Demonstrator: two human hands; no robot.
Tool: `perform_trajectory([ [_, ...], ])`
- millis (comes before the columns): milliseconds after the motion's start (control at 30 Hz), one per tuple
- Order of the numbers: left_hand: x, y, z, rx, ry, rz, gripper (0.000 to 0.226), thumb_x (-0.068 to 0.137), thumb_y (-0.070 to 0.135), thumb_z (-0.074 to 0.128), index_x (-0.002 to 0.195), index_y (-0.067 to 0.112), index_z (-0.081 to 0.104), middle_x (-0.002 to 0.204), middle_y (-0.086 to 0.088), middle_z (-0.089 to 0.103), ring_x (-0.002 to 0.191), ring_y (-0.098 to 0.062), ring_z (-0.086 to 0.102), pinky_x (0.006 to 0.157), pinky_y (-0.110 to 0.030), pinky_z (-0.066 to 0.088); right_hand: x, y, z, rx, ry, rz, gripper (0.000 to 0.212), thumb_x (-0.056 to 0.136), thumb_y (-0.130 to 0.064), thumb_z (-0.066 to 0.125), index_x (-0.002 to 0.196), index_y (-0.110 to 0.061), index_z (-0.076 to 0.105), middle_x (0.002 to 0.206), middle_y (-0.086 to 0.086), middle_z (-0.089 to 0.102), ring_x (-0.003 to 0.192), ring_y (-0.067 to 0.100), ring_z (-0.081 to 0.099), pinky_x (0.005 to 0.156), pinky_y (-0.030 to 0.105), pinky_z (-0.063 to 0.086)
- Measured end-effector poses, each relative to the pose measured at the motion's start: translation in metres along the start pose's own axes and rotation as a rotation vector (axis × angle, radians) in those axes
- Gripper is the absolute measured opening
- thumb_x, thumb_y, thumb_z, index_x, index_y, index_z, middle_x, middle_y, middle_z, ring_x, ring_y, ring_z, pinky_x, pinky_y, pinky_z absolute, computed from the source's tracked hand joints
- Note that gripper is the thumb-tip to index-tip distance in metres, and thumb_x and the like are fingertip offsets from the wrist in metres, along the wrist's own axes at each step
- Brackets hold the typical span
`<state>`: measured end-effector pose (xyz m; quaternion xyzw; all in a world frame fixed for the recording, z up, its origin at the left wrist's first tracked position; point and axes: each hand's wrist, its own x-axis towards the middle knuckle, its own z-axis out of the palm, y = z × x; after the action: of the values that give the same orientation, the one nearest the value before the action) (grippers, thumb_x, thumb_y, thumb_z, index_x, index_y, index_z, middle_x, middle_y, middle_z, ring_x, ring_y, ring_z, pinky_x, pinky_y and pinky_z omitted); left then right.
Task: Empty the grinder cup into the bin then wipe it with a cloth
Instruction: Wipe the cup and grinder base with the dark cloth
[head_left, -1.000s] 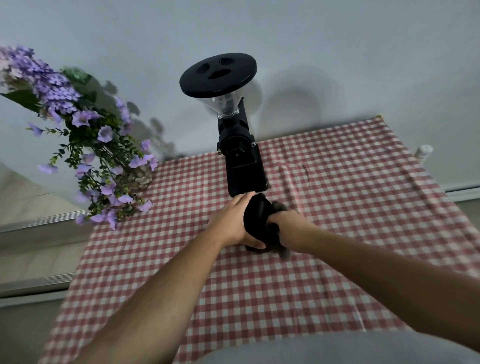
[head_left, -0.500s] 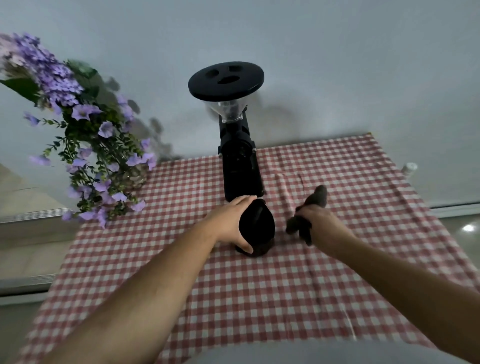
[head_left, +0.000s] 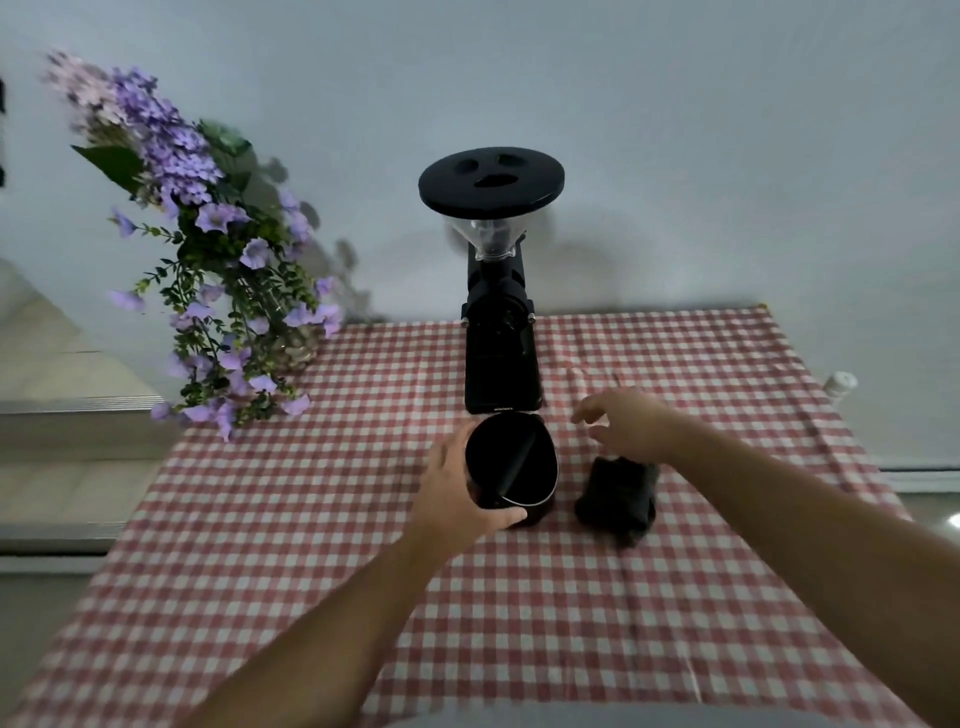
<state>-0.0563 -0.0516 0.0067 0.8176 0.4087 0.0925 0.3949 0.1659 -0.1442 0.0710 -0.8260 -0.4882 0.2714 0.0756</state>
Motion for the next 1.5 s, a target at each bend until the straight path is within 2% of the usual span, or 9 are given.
perform_trajectory([
  [167,-0.018,0.0,0.018,-0.349,0.144,-0.232,0.067,0.071,0.027,0.088,0.12,0.021,0.042,0.114,0.004,0.056,0.095,-0.007,0.059,0.07,-0.017,0.052,0.03,-0.013,0.017,0.192,0.029,-0.004,0.04,0.096,-0.01,0.039,0.132,-0.023,0.05,0.138,0.003,0.052,0.103,0.021,0.063,0.079,0.028,0.053],
  [233,-0.018,0.001,0.021,-0.421,0.155,-0.287,0.052,0.074,0.025,0.085,0.11,0.02,0.047,0.103,0.002,0.061,0.088,-0.006,0.062,0.06,-0.013,0.049,0.04,-0.016,0.026,0.324,0.009,-0.021,0.044,0.096,-0.006,0.036,0.136,-0.019,0.047,0.141,0.005,0.049,0.109,0.022,0.06,0.083,0.028,0.051],
  [467,-0.014,-0.007,0.017,-0.583,0.11,-0.354,0.029,0.075,0.016,0.084,0.093,0.011,0.061,0.096,-0.006,0.069,0.09,-0.021,0.068,0.08,-0.029,0.058,0.046,-0.022,0.047,0.857,-0.012,0.109,0.034,0.099,-0.008,0.034,0.117,-0.014,0.062,0.113,0.007,0.065,0.093,0.013,0.062,0.072,0.023,0.051],
  [633,-0.004,-0.018,-0.006,-0.72,0.028,-0.332,0.021,0.088,0.006,0.07,0.107,0.013,0.065,0.112,-0.007,0.07,0.1,-0.017,0.068,0.086,-0.029,0.056,0.046,-0.004,0.048,0.916,0.014,0.144,0.025,0.096,-0.01,0.045,0.11,-0.012,0.067,0.11,0.005,0.068,0.101,0.018,0.064,0.087,0.031,0.053],
  [767,0.021,-0.02,-0.021,-0.627,0.061,-0.281,0.022,0.093,0.008,0.064,0.108,0.024,0.064,0.117,0.0,0.068,0.107,-0.015,0.066,0.097,-0.036,0.054,0.044,-0.001,0.046,0.961,0.06,0.138,0.019,0.095,-0.01,0.05,0.103,-0.013,0.067,0.103,0.002,0.069,0.094,0.014,0.066,0.075,0.022,0.053],
  [900,0.049,-0.015,-0.03,-0.529,0.09,-0.229,0.031,0.095,0.011,0.063,0.125,0.018,0.063,0.121,0.003,0.065,0.105,-0.012,0.065,0.097,-0.032,0.052,0.053,0.0,0.046,1.029,0.124,0.143,0.017,0.093,-0.009,0.053,0.1,-0.008,0.068,0.102,0.007,0.071,0.095,0.018,0.068,0.091,0.033,0.054],
  [1000,0.068,-0.012,-0.032,-0.504,0.103,-0.212,0.033,0.095,0.01,0.062,0.127,0.016,0.062,0.122,0.001,0.065,0.104,-0.014,0.065,0.097,-0.032,0.053,0.059,-0.002,0.044,1.054,0.164,0.169,0.016,0.092,-0.007,0.054,0.09,-0.014,0.068,0.095,0.004,0.071,0.093,0.017,0.068,0.092,0.034,0.053],
  [1333,0.094,-0.024,-0.027,-0.361,0.085,-0.196,0.033,0.093,0.008,0.064,0.124,0.02,0.064,0.122,0.001,0.066,0.112,-0.016,0.062,0.101,-0.039,0.051,0.067,-0.003,0.051,1.036,0.201,0.168,0.019,0.092,-0.006,0.053,0.105,-0.008,0.066,0.101,0.004,0.071,0.095,0.015,0.067,0.09,0.03,0.054],
  [1500,0.092,-0.02,-0.031,-0.154,0.089,-0.108,0.032,0.094,0.01,0.064,0.126,0.016,0.063,0.123,0.002,0.065,0.112,-0.014,0.06,0.094,-0.026,0.049,0.063,-0.004,0.053,0.994,0.201,0.176,0.018,0.093,-0.01,0.053,0.106,-0.012,0.066,0.102,0.002,0.07,0.097,0.015,0.066,0.091,0.031,0.053],
])
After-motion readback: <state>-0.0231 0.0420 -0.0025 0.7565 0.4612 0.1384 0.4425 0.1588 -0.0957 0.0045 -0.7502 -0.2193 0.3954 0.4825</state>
